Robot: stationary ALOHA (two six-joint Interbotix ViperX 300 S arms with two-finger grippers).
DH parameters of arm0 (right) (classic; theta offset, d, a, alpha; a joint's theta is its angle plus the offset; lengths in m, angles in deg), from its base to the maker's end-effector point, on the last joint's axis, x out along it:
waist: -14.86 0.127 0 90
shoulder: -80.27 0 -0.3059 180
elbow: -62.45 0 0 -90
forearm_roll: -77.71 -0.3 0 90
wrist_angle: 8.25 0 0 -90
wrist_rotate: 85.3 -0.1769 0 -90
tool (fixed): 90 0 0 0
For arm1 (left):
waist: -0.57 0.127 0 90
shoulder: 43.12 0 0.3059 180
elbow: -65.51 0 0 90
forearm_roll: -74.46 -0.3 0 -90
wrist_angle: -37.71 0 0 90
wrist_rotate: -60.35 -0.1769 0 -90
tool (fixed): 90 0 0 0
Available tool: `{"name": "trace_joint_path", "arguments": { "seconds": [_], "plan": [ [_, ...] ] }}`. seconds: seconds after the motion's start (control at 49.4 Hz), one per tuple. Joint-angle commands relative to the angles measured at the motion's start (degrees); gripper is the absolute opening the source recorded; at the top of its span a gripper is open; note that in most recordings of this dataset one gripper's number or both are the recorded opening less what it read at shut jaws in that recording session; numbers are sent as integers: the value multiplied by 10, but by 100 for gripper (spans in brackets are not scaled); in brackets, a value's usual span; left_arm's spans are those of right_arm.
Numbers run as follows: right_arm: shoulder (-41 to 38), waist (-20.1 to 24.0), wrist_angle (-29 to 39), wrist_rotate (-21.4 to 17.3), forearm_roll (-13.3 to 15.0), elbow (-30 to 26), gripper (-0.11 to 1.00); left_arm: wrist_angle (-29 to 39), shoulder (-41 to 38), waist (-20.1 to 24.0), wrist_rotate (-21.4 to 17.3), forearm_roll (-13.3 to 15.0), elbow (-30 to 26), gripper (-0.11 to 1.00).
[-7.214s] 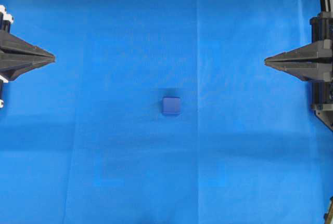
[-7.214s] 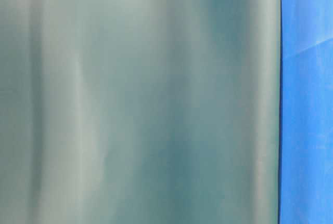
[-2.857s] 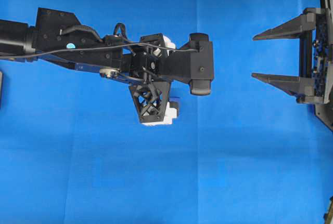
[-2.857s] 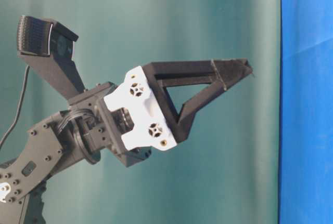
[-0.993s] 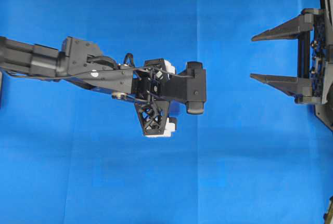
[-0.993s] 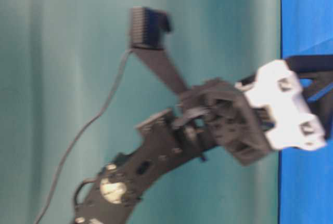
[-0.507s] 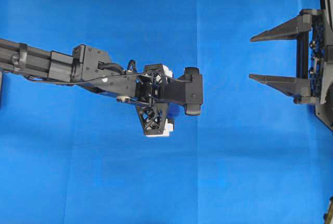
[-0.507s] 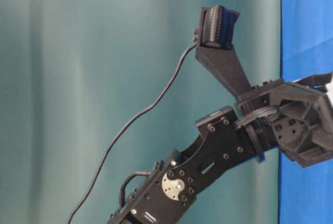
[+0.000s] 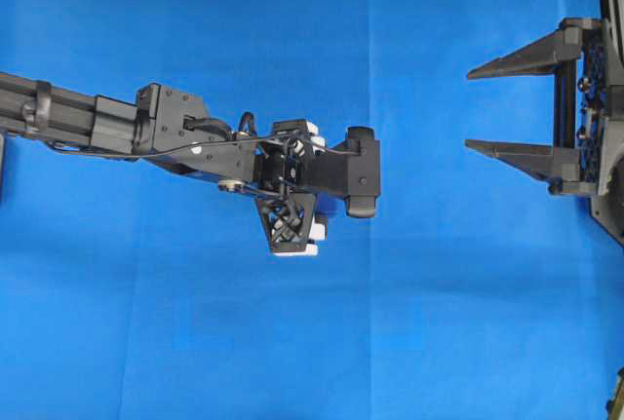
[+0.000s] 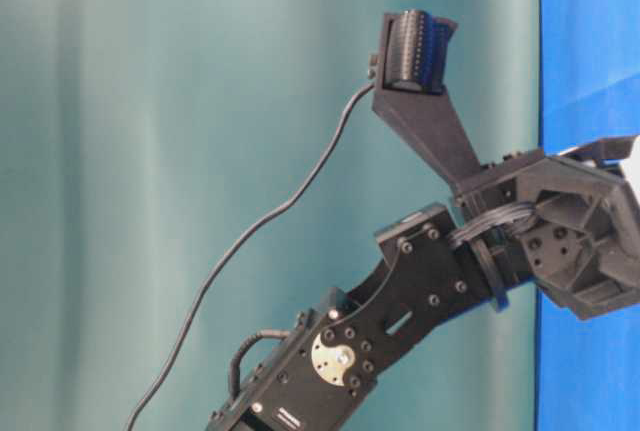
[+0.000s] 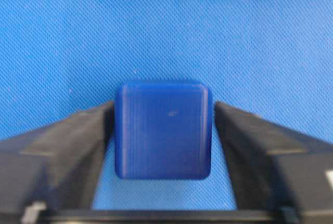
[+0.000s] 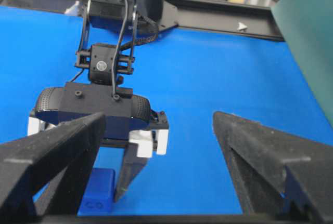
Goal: Handover the blue block to the right arm after grasping it with the left arm, then place it in the designated position.
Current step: 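Close the left gripper on the blue cube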
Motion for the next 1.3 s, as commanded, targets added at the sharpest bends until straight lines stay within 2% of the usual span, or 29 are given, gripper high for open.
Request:
{"name": "trace_joint_path", "arguments": {
  "seconds": [0.0,0.02,0.648,0.993,1.277],
  "plan": [
    [-3,-1,-4,0,1,-14,98,0,11,2,0,-3,-10,52],
    [-3,-1,-4,0,1,-14,97,0,11,2,0,-2,-11,48],
    [-3,-1,-4,1,1,-14,97,7,20,0,-1,-2,-19,48],
    [-1,-1,-3,0,1,-16,97,85,88,0,0,-3,-43,48],
    [-1,-1,-2,0,1,-16,97,119,156,0,-2,-3,-62,48]
  ]
}}
